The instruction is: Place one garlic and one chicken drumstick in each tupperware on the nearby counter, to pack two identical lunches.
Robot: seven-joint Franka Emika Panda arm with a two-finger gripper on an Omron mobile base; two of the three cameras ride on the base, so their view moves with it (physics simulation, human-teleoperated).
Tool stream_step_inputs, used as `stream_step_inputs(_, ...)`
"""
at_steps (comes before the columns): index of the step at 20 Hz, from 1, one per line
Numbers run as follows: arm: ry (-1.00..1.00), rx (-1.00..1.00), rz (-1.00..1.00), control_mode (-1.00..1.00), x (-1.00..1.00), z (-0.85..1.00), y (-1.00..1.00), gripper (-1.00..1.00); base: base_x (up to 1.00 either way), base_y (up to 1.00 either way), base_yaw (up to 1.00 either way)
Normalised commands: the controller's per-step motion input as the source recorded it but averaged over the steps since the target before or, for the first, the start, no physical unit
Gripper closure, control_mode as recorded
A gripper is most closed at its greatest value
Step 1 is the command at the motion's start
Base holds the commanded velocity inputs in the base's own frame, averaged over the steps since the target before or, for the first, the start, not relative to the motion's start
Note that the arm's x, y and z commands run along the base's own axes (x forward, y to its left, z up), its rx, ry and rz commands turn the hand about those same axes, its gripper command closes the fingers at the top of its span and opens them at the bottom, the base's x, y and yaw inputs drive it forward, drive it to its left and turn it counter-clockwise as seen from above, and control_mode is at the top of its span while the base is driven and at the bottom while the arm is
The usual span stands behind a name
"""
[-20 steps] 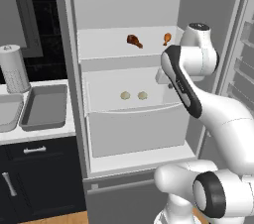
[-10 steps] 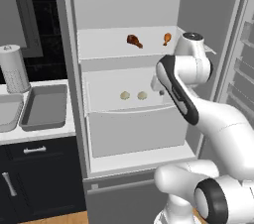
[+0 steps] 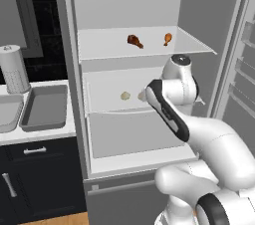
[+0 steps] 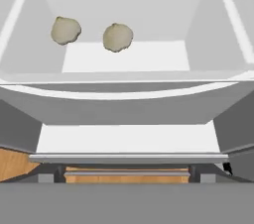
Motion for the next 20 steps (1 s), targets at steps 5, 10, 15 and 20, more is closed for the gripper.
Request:
stream_step_inputs(5, 0.02, 0.07, -0.03, -1.0, 0.59, -0.15, 0.2, -1.0, 0.0, 0.0, 0.0)
stream_step_inputs(10, 0.0, 0.02, 0.0, -1.0, 0.45, -0.19, 0.01, -1.0, 0.0, 0.0, 0.0)
stream_step_inputs(15, 0.0, 0.0, 0.0, -1.0, 0.42, -0.26, 0.0, -1.0, 0.0, 0.0, 0.0)
stream_step_inputs(20, 0.0, 0.0, 0.0, -1.0, 0.58, -0.2, 0.02, -1.0, 0.0, 0.0, 0.0)
